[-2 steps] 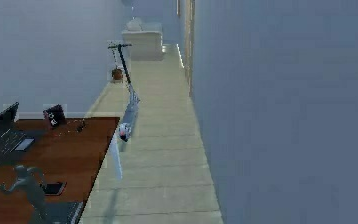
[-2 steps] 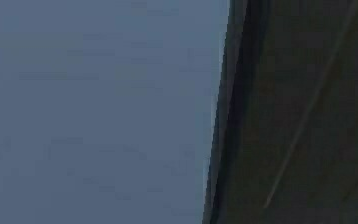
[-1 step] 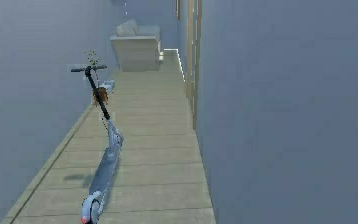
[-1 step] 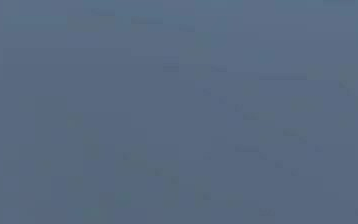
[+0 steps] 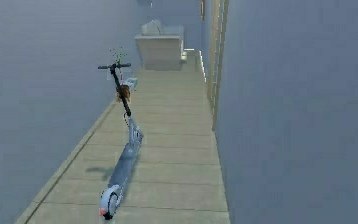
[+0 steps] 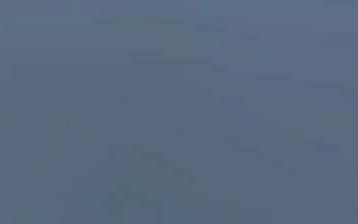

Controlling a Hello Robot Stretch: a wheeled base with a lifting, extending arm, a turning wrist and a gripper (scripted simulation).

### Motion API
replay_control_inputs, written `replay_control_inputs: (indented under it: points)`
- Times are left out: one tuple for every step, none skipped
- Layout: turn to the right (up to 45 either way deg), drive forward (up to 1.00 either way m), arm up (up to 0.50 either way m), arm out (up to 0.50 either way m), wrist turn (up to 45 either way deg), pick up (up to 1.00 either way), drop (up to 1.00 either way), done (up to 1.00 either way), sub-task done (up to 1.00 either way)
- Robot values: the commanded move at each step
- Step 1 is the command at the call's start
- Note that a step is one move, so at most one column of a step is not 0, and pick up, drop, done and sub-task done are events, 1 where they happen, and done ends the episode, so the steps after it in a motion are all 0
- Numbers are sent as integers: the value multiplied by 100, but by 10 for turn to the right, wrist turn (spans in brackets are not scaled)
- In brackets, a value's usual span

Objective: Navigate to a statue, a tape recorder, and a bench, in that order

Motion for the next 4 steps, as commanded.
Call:
replay_control_inputs:
  points:
    - [0, 50, 0, 0, 0, 0, 0, 0, 0]
    - [-450, 0, 0, 0, 0, 0, 0, 0, 0]
    - [-450, 0, 0, 0, 0, 0, 0, 0, 0]
    - [-450, 0, 0, 0, 0, 0, 0, 0, 0]
